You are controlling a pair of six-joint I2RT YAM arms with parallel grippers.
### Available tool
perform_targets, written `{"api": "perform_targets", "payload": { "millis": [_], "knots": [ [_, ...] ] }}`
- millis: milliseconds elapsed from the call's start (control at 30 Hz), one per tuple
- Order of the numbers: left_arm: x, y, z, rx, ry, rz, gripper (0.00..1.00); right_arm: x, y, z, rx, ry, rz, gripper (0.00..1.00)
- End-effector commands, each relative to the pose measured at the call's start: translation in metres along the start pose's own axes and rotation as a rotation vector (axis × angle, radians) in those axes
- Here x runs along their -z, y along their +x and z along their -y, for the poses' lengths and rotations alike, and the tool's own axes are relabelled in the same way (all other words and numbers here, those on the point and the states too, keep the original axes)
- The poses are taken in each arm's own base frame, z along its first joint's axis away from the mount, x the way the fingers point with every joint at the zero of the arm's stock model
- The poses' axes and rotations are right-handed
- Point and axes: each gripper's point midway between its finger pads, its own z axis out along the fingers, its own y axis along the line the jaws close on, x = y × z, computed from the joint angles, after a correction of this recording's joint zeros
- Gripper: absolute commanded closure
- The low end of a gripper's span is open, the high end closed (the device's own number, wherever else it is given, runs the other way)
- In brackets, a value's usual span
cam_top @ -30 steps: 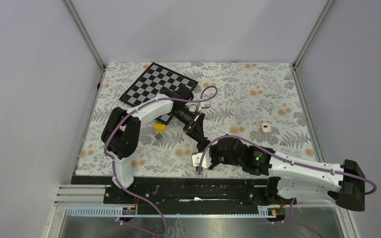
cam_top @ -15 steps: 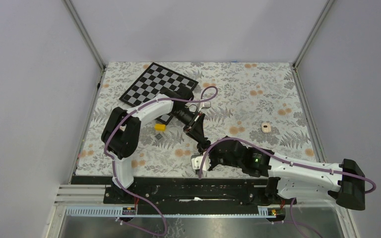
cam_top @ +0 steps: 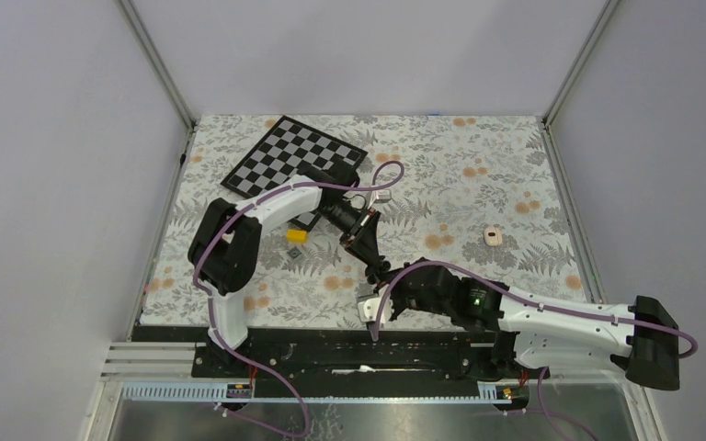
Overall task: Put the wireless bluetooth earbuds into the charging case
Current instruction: Place the earbud in the charging case.
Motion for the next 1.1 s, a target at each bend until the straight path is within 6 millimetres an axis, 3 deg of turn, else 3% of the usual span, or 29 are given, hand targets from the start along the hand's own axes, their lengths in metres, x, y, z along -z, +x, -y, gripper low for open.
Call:
{"api": "perform_targets", "payload": {
  "millis": [0, 700, 1067],
  "knots": [
    [0.004, 0.002, 0.022, -0.056, 0.053, 0.006, 1.0, 0.003, -0.002, 0.002, 0.041, 0.017, 0.016, 1.0],
    [-0.001, 0.006, 0.025, -0.065, 0.059, -0.011, 1.0, -0.006, -0.008, 0.004, 0.09, 0.035, 0.042, 1.0],
    [-0.001, 0.007, 0.027, -0.07, 0.061, -0.011, 1.0, -0.004, 0.0, -0.007, 0.108, 0.014, 0.013, 1.0]
  ]
}}
